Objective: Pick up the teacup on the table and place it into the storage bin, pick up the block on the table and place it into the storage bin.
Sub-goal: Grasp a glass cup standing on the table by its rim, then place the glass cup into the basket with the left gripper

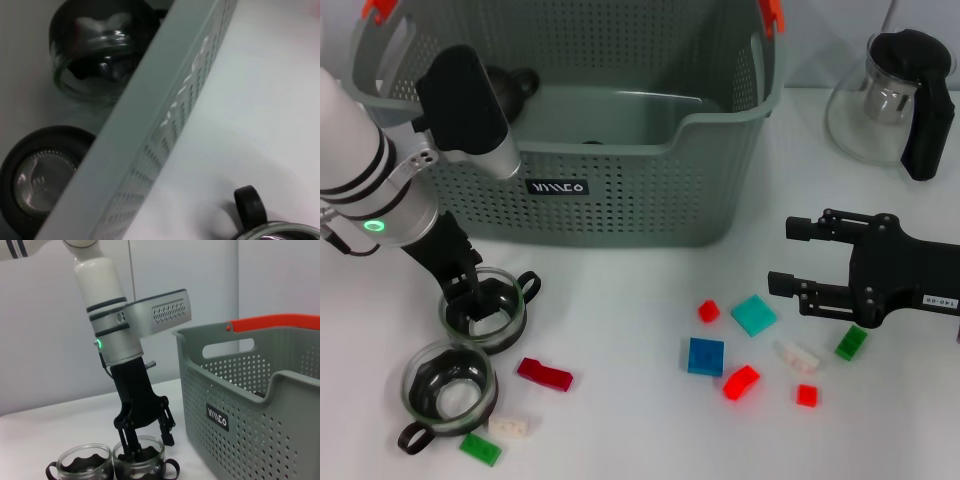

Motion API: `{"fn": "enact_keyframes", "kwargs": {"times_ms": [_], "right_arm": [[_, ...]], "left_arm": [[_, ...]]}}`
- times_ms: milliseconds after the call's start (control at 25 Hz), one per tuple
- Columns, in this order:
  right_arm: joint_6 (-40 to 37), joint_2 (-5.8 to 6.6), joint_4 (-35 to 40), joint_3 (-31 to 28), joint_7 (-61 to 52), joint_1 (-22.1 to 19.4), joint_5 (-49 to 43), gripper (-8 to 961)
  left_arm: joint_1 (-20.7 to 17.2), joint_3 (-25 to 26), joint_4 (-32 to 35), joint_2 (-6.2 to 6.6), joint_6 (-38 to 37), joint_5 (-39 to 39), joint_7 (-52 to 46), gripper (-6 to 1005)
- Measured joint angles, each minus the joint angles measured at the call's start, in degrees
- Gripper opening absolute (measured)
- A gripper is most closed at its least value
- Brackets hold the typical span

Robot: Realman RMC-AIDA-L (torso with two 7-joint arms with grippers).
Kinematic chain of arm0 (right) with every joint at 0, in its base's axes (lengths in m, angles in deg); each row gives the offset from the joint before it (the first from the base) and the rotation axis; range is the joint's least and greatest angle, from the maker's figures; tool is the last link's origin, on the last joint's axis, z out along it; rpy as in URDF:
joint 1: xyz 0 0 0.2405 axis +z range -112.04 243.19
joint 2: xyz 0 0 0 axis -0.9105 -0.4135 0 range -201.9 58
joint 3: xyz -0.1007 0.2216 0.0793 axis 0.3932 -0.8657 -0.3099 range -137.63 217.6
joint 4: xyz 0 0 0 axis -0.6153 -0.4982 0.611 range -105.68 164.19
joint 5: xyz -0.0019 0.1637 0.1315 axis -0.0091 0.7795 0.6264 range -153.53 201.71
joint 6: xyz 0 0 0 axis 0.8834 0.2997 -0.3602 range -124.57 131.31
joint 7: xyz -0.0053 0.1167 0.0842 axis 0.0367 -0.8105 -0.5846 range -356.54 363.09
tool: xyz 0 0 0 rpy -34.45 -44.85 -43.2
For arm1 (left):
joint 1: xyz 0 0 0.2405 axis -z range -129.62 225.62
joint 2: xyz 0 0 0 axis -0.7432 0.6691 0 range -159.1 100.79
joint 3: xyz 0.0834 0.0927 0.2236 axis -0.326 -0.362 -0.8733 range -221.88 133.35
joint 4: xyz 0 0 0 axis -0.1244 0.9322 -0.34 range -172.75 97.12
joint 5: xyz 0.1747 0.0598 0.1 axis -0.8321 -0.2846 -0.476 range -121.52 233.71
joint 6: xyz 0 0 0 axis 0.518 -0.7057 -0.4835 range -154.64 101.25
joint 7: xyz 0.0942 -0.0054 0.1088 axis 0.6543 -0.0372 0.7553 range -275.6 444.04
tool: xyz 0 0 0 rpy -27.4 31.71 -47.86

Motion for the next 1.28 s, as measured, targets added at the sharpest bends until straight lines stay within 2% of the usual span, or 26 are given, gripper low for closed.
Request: {"fn": "enact_keyframes", "kwargs": {"times_ms": [160,360,800,960,1000,1120,1280], "right_arm": [[0.03,0.0,0.0,-0.05,0.0,0.0,0.0,741],[0.04,0.0,-0.09,-0.09,0.0,0.0,0.0,741],[-0.24,0.0,-0.1,-0.08,0.0,0.09,0.0,741],[-0.22,0.0,0.01,-0.08,0.0,0.09,0.0,740],[-0.23,0.0,0.01,-0.09,0.0,0.09,0.0,740],[-0.29,0.01,0.08,-0.41,0.0,0.08,0.0,740],[-0.45,0.0,0.15,-0.51,0.0,0.02,0.1,740]], "left_arm": [[0.0,0.15,-0.33,0.28,0.85,0.0,-0.98,666],[0.0,-0.15,-0.24,0.61,0.89,0.0,-1.93,457],[0.08,-0.86,-0.11,0.77,0.82,0.01,-2.02,217],[0.08,-0.15,1.7,0.78,-0.23,0.21,-1.65,71],[0.02,0.76,2.58,0.69,-0.95,0.62,-1.11,34],[0.54,5.68,4.26,0.55,-4.86,3.08,2.25,35],[2.69,16.37,4.32,1.38,-12.45,7.61,7.91,36]]}}
